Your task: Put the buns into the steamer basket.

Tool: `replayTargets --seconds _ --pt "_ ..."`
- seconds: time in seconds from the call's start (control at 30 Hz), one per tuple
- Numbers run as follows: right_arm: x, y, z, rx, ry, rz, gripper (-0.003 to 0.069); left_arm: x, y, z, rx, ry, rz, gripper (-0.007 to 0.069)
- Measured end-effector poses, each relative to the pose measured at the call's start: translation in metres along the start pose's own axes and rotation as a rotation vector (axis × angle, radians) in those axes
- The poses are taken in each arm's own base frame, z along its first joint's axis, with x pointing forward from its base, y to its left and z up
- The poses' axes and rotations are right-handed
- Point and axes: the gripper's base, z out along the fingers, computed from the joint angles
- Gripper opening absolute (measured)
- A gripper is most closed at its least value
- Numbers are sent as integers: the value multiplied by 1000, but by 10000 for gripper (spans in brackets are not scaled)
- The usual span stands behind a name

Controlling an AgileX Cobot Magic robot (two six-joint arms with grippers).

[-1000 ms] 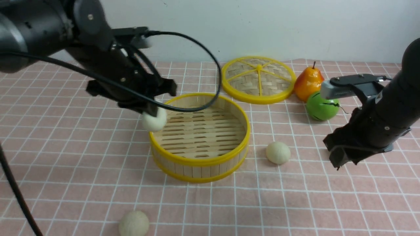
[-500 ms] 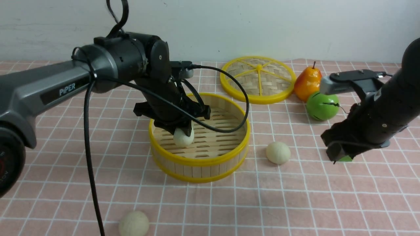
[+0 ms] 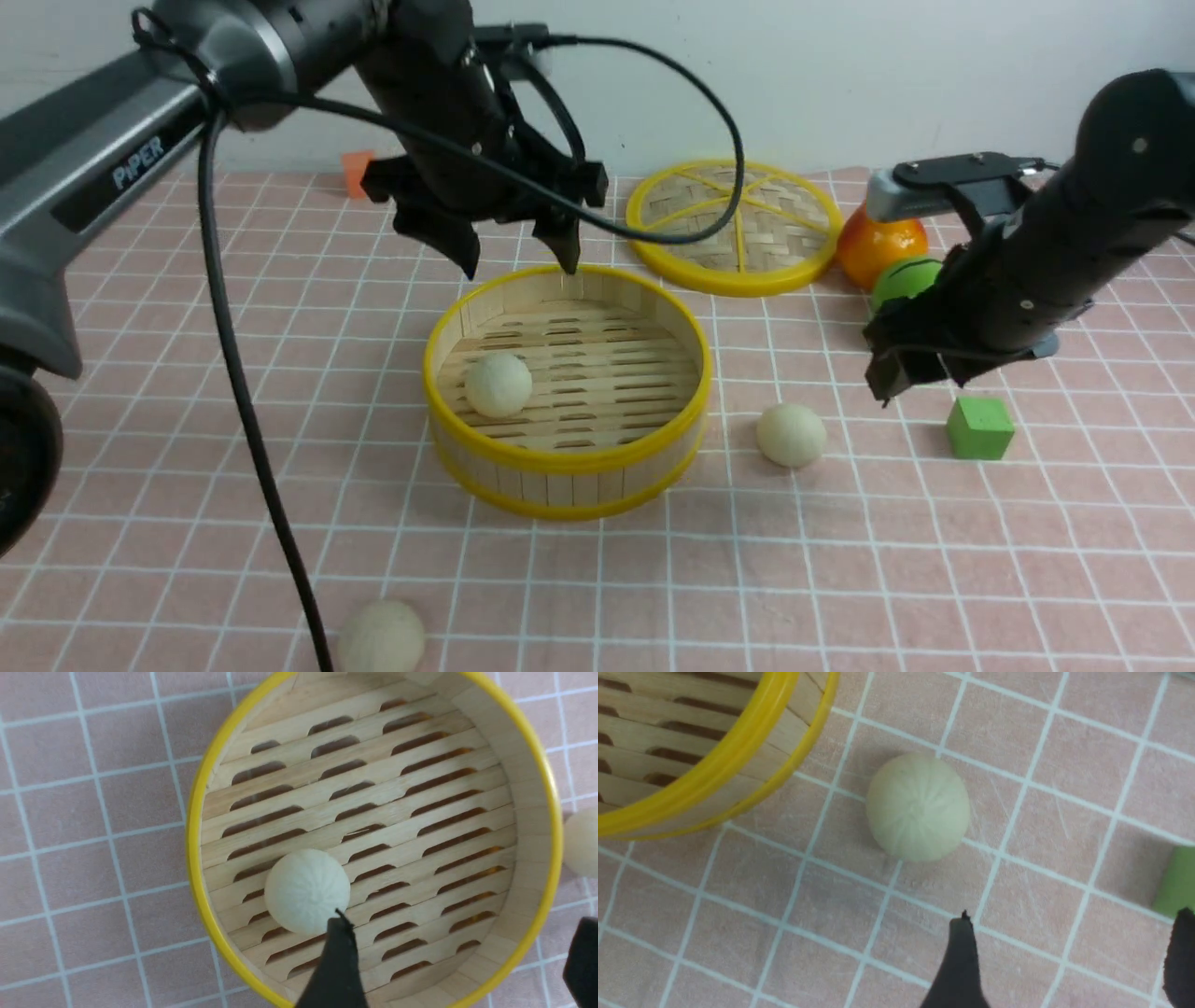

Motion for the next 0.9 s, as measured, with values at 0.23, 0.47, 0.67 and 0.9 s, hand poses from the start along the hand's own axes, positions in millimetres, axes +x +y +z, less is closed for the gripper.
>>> replayTargets --seconds 0.23,0.47,0.67,0.9 --pt "-16 29 54 -34 54 -79 547 8 4 -85 -59 -149 45 526" --pt "-17 34 89 -41 115 -92 511 57 18 -117 -131 -103 24 521" --pt "-17 33 89 -27 126 -108 304 125 21 -75 -150 150 61 521" --pt "-18 32 81 -13 167 -131 18 190 26 -1 -133 283 68 521"
